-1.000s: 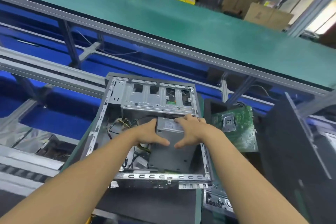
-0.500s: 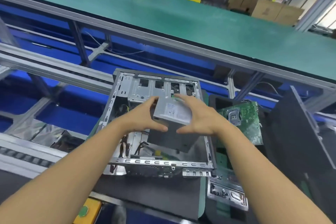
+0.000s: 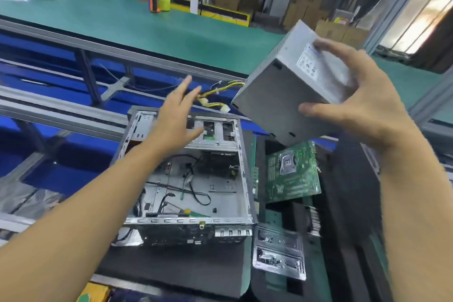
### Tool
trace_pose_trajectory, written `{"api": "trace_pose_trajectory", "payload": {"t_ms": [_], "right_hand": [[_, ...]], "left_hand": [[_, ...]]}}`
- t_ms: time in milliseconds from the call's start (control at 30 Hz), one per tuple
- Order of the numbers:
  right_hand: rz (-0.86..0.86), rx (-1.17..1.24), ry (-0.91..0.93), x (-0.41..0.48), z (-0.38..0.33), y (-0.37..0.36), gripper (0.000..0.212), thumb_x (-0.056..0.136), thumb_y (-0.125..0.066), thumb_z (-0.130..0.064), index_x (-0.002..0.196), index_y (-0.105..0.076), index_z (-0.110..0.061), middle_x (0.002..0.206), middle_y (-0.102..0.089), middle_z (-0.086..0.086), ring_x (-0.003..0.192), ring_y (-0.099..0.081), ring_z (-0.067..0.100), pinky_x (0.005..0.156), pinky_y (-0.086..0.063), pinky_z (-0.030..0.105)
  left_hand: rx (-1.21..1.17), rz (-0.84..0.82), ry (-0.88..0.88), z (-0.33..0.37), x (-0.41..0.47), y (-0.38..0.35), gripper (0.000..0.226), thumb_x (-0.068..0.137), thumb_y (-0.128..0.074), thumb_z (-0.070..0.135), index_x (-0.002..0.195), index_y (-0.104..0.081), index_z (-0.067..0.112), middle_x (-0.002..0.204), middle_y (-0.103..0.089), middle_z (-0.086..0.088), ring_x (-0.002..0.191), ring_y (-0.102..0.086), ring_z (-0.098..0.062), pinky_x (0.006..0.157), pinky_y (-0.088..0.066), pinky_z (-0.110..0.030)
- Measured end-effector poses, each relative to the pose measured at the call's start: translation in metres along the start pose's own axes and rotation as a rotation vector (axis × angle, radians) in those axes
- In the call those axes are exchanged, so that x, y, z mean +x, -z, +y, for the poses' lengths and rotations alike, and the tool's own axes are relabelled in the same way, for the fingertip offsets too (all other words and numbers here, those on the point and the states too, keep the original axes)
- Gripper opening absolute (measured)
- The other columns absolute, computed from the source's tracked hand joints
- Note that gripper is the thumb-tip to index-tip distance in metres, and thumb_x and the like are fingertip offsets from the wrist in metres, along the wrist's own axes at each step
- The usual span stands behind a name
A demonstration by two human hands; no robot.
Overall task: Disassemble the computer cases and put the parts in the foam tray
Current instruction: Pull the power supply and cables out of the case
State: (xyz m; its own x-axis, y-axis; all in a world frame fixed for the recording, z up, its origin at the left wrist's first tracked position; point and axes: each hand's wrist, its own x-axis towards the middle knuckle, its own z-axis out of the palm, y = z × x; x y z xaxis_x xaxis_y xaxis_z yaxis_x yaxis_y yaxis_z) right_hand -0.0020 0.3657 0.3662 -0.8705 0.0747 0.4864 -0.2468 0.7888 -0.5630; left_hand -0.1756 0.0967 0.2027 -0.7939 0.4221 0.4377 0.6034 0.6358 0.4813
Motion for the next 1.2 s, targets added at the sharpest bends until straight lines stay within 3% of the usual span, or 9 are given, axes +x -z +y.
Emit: {"api": "trace_pose_trajectory", "payload": {"t_ms": [67, 200, 333, 467, 567, 633, 733, 967, 1200], "right_hand": [[0.094, 0.002, -0.009, -0.010, 0.007, 0.015, 0.085, 0.067, -0.089, -0.023, 0.137, -0.051, -0.052, 0.137, -0.049, 0.007, 0.110, -0.043, -0.021, 0.088, -0.031, -0.005], [0.214, 0.022, -0.074, -0.027, 0.026, 0.034, 0.084, 0.064, -0.088, -0.031, 0.136, -0.051, -0.052, 0.137, -0.049, -0.003, 0.117, -0.044, -0.015, 0.096, -0.041, 0.008], [0.183, -0.019, -0.152, -0.046, 0.044, 0.038, 0.085, 0.063, -0.087, -0.036, 0.135, -0.049, -0.056, 0.133, -0.049, -0.001, 0.116, -0.045, -0.010, 0.090, -0.035, 0.000], [0.128, -0.002, -0.229, -0.063, 0.059, 0.036, 0.085, 0.066, -0.092, -0.030, 0.132, -0.048, -0.061, 0.136, -0.050, -0.006, 0.115, -0.043, -0.017, 0.086, -0.037, 0.001], [0.097, -0.077, -0.286, -0.072, 0.062, 0.033, 0.087, 0.061, -0.088, -0.040, 0.135, -0.046, -0.060, 0.129, -0.051, -0.007, 0.122, -0.045, -0.002, 0.095, -0.035, 0.019], [0.084, -0.094, -0.340, -0.080, 0.063, 0.029, 0.087, 0.061, -0.085, -0.041, 0.135, -0.045, -0.062, 0.127, -0.051, -0.007, 0.122, -0.047, 0.003, 0.095, -0.036, 0.021], [0.085, -0.130, -0.449, -0.096, 0.066, 0.024, 0.086, 0.060, -0.083, -0.043, 0.133, -0.043, -0.066, 0.121, -0.050, -0.011, 0.116, -0.046, -0.001, 0.089, -0.035, 0.018], [0.161, -0.371, -0.781, -0.150, 0.091, 0.005, 0.093, 0.054, -0.074, -0.061, 0.135, -0.029, -0.071, 0.109, -0.040, -0.023, 0.111, -0.041, 0.008, 0.080, -0.041, 0.033], [0.254, -0.501, -1.117, -0.223, 0.123, -0.010, 0.098, 0.054, -0.066, -0.065, 0.142, -0.024, -0.059, 0.109, -0.038, -0.011, 0.110, -0.037, 0.017, 0.081, -0.044, 0.040]], "left_hand": [[-0.111, 0.085, 0.140, 0.011, 0.012, -0.011, 0.081, 0.087, -0.074, 0.028, 0.154, -0.029, 0.020, 0.164, -0.015, 0.000, 0.149, -0.020, -0.022, 0.115, -0.023, -0.035], [-0.568, -0.112, 0.424, 0.034, 0.021, -0.036, 0.018, 0.098, -0.059, 0.026, 0.116, -0.062, 0.025, 0.120, -0.068, 0.004, 0.111, -0.065, -0.013, 0.078, -0.048, -0.022], [-1.147, -0.496, 0.609, 0.070, 0.022, -0.063, 0.058, 0.097, -0.041, 0.063, 0.127, -0.054, 0.016, 0.126, -0.068, -0.001, 0.112, -0.067, -0.015, 0.101, -0.047, -0.036], [-1.624, -0.540, 0.721, 0.105, 0.050, -0.077, 0.090, 0.091, -0.038, 0.073, 0.153, -0.029, 0.008, 0.142, -0.057, -0.010, 0.125, -0.059, -0.023, 0.110, -0.040, -0.041], [-1.803, -0.520, 0.741, 0.119, 0.076, -0.085, 0.076, 0.094, -0.053, 0.054, 0.147, -0.036, 0.003, 0.141, -0.057, -0.014, 0.124, -0.060, -0.025, 0.113, -0.039, -0.043], [-1.901, -0.490, 0.738, 0.127, 0.089, -0.092, 0.042, 0.096, -0.056, 0.039, 0.119, -0.056, 0.005, 0.128, -0.065, -0.012, 0.118, -0.064, -0.027, 0.109, -0.042, -0.042], [-1.873, -0.408, 0.620, 0.146, 0.102, -0.101, 0.011, 0.100, -0.051, 0.021, 0.093, -0.058, 0.017, 0.102, -0.069, -0.002, 0.107, -0.066, -0.023, 0.096, -0.046, -0.039], [-1.113, -0.716, -0.110, 0.220, 0.074, -0.134, 0.009, 0.093, -0.064, 0.027, 0.101, -0.066, 0.029, 0.094, -0.077, 0.002, 0.095, -0.069, -0.011, 0.085, -0.054, -0.024], [-0.957, -0.902, -0.054, 0.265, 0.028, -0.209, 0.002, 0.096, -0.061, 0.026, 0.097, -0.061, 0.028, 0.102, -0.075, -0.002, 0.095, -0.070, -0.018, 0.084, -0.055, -0.038]]}}
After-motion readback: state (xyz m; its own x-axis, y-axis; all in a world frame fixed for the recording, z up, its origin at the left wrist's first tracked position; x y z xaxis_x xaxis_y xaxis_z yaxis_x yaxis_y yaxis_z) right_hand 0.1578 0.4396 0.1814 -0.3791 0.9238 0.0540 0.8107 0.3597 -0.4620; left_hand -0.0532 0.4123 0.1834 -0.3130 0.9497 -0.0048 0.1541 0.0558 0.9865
